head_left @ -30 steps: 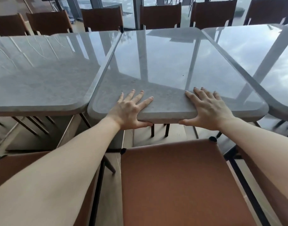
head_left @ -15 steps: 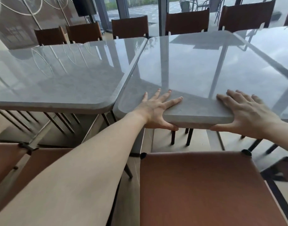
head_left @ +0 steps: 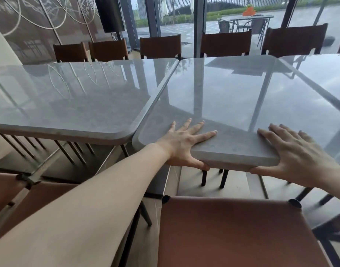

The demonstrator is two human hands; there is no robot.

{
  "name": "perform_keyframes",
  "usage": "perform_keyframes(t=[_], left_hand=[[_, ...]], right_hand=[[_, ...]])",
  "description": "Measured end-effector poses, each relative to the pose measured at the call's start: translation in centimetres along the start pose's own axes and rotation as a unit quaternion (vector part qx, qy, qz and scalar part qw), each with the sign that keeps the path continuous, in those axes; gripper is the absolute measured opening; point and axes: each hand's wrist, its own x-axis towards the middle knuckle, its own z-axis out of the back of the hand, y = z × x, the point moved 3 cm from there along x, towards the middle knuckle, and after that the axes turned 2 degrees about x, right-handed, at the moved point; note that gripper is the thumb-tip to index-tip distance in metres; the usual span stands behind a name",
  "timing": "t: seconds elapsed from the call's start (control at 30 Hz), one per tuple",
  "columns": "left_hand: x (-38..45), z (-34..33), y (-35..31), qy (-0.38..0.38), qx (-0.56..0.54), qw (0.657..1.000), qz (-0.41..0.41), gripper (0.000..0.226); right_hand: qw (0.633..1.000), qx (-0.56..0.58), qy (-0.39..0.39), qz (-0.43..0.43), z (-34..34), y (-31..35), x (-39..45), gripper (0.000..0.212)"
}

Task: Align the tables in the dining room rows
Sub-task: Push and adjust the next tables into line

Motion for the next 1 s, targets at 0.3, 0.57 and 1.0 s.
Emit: perform_keyframes(t=[0.3, 0.57, 1.0], left_hand=[[0.7, 0.1, 0.6, -0.001, 0.004, 1.000, -0.002, 0.105], [2.2, 0.2, 1.6, -0.003, -0.005, 1.000, 0.000, 0.105], [1.9, 0.2, 1.6, -0.029, -0.071, 0.997, 0.025, 0.081]], right_hand=[[1.000, -0.010, 0.005, -0.008, 0.3, 0.3, 0.7, 0.139], [1.000, -0.002, -0.003, -0.012, -0.2, -0.4, 2.6, 0.135], [0.996, 0.044, 0.070, -0.033, 0.6, -0.1, 2.6, 0.135]])
